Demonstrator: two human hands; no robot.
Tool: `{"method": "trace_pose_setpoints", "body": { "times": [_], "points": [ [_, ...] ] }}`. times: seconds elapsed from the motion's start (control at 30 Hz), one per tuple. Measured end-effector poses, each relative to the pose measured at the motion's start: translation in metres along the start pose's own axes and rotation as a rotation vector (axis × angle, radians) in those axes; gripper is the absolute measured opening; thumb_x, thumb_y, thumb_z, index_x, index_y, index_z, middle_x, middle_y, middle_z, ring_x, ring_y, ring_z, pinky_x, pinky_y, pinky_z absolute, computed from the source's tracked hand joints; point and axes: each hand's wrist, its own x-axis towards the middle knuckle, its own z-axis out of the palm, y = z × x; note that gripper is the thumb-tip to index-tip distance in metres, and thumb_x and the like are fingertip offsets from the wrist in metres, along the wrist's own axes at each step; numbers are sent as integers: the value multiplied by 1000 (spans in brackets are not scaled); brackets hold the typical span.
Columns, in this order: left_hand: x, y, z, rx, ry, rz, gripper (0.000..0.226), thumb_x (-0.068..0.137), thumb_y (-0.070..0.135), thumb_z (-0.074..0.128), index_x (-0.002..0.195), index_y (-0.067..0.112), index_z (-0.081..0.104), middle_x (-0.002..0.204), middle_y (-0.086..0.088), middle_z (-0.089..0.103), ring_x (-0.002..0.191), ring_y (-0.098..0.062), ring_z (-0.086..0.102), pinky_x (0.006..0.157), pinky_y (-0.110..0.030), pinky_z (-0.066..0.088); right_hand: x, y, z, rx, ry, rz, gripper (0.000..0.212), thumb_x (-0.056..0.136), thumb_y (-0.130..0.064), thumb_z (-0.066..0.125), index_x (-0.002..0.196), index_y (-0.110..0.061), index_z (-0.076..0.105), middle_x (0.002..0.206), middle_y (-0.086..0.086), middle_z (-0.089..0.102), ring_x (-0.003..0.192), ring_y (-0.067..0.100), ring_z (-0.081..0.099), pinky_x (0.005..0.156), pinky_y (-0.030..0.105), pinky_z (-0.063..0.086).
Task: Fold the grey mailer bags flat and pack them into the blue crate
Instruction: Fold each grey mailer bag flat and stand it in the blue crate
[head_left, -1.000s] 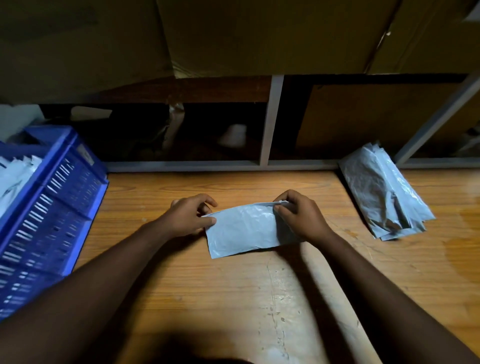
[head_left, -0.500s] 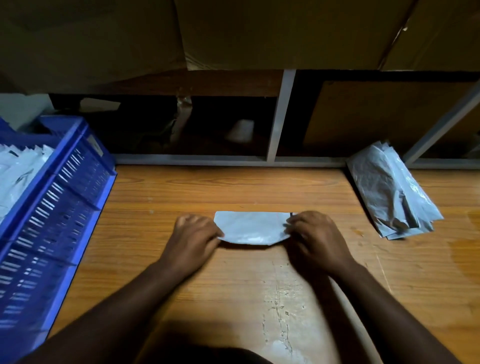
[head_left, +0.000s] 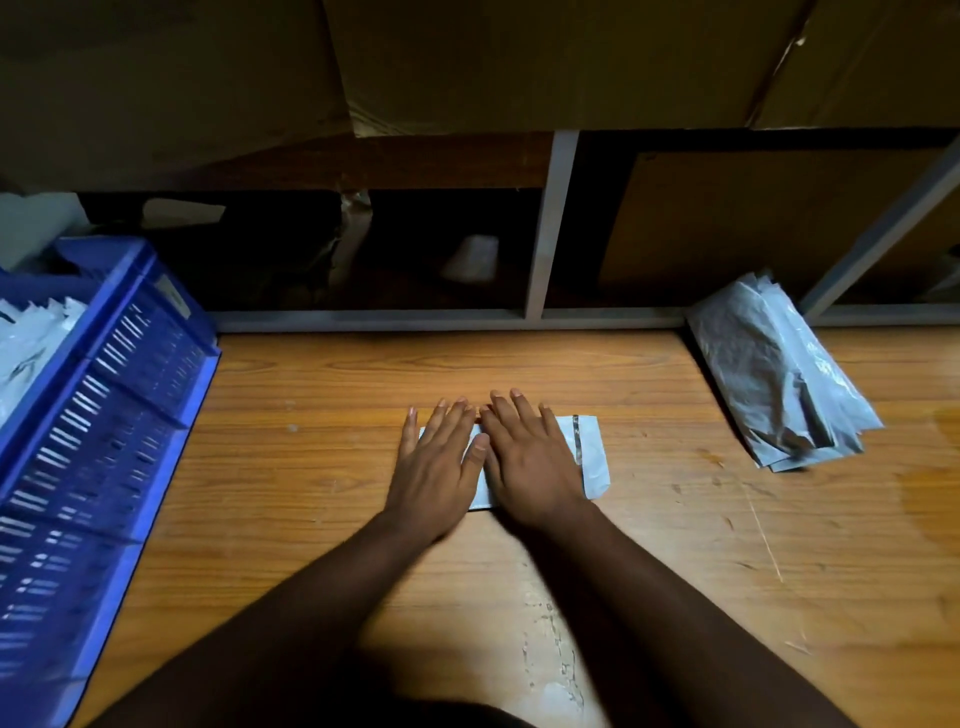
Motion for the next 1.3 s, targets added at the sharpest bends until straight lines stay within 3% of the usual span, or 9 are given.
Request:
{"method": "trace_pose_setpoints", "body": {
  "times": [0.1, 0.4, 0.6, 0.8, 0.93, 1.03, 1.3],
  "points": [
    [3, -6, 15, 8, -34, -38, 98, 89, 66, -31, 163, 20, 14, 171, 6, 9, 157, -8, -1, 128, -42, -5, 3, 0, 14, -11, -30, 27, 62, 107, -43, 17, 159, -14, 38, 168, 8, 29, 157, 30, 21, 127, 52, 13],
    [7, -12, 37, 104, 56, -1, 63, 110, 41, 6, 160, 12, 31, 168, -4, 25, 157, -21, 14, 126, -50, 18, 4, 4, 29, -13, -20, 37, 56, 110, -37, 26, 162, -19, 28, 171, 5, 19, 159, 27, 10, 127, 51, 11],
    [10, -15, 38, 127, 13, 9, 63, 110, 41, 5, 160, 12, 30, 169, -5, 22, 158, -22, 12, 126, -50, 15, 6, 5, 31, -4, -55, 37, 58, 108, -38, 21, 163, -18, 27, 172, 6, 16, 160, 28, 6, 128, 52, 8],
    [17, 0, 19, 176, -41, -25, 90, 94, 61, -24, 164, 18, 12, 171, 1, 6, 158, -16, 1, 127, -46, -5, 6, 12, 14, 146, -87, 41, 68, 104, -44, 9, 164, -15, 23, 172, 4, 14, 160, 22, 8, 129, 47, 6],
    [28, 9, 22, 101, -47, 65, 81, 98, 61, -13, 163, 19, 11, 171, 3, 5, 158, -11, -1, 128, -37, -3, -2, 23, 13, 16, -31, 62, 63, 105, -38, 18, 160, -12, 34, 168, 7, 29, 156, 27, 24, 127, 48, 9],
    [28, 7, 32, 69, -40, 76, 86, 98, 60, -18, 163, 17, 18, 171, 1, 14, 158, -12, 4, 128, -36, 1, -6, 25, 23, 44, -42, 86, 62, 107, -40, 14, 163, -16, 25, 171, 3, 19, 159, 23, 15, 128, 47, 7],
    [30, 5, 38, 73, -29, 79, 72, 107, 50, -4, 162, 13, 25, 170, -2, 17, 158, -16, 6, 128, -38, 8, -3, 22, 26, 21, -38, 110, 59, 108, -36, 15, 164, -17, 21, 172, 2, 15, 160, 23, 7, 128, 48, 9]
  ]
}}
